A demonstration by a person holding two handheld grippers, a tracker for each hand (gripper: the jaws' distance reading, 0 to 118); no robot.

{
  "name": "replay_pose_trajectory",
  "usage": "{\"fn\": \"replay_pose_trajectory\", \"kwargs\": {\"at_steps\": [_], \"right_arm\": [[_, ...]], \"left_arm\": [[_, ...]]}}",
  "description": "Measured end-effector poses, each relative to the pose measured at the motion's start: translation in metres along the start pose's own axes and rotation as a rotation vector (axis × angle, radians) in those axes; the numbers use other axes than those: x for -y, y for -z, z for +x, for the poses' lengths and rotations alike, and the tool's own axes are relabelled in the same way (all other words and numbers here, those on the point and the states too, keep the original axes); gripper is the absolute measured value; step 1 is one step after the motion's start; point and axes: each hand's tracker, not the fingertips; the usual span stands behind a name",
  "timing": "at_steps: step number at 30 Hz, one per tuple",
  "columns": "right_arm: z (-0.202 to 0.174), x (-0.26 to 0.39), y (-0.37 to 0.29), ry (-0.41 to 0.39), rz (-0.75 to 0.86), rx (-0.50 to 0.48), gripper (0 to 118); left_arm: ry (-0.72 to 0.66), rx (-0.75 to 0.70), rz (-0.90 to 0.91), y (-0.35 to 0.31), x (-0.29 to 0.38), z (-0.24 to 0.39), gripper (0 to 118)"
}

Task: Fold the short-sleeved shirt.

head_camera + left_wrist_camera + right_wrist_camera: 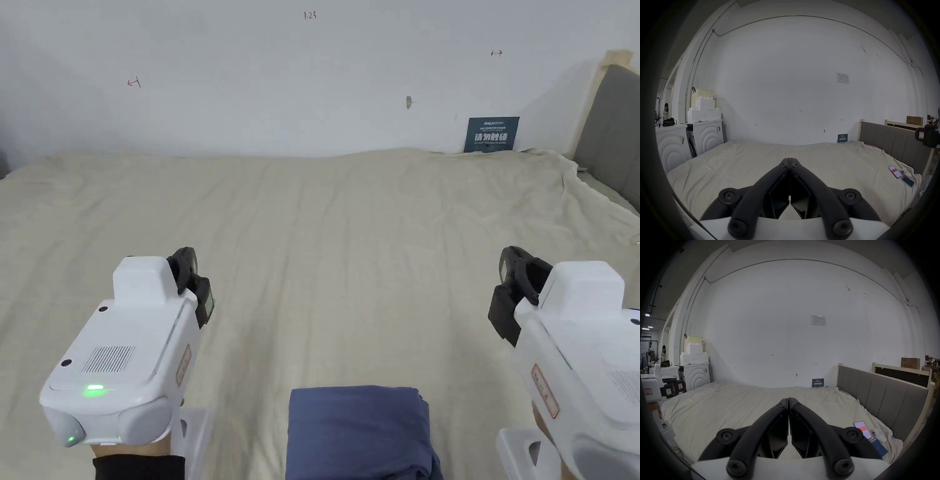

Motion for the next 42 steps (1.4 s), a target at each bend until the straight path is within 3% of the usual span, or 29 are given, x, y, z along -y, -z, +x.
{"fn": "replay_pose_trajectory", "kwargs": {"at_steps": [12,24,28,31,33,35,37,42], "right_arm": [[-0.05,0.111,0.037,-0.036,-0.229,-0.144,0],[-0.067,0.234,0.069,-0.001,-0.514,-0.172,0],[-0.065,0.264,0.07,-0.031,-0.625,-0.162,0],[-0.062,0.266,0.063,-0.001,-0.542,-0.184,0],[-0.061,0.267,0.062,-0.021,-0.546,-0.188,0],[-0.062,0.266,0.063,-0.051,-0.549,-0.195,0],[-0.063,0.265,0.063,-0.059,-0.549,-0.198,0],[-0.061,0.266,0.062,-0.034,-0.55,-0.196,0]], "left_arm": [[-0.013,0.014,-0.065,0.012,0.025,-0.008,0],[-0.046,0.029,-0.173,0.021,0.059,-0.015,0],[-0.065,0.057,-0.219,0.024,0.078,-0.014,0],[-0.098,0.091,-0.274,0.027,0.09,-0.008,1],[-0.126,0.13,-0.334,0.031,0.1,-0.004,5],[-0.152,0.154,-0.396,0.034,0.111,0.001,24],[-0.19,0.196,-0.483,0.041,0.125,0.005,54],[-0.298,0.264,-0.7,0.056,0.16,0.016,73]]}}
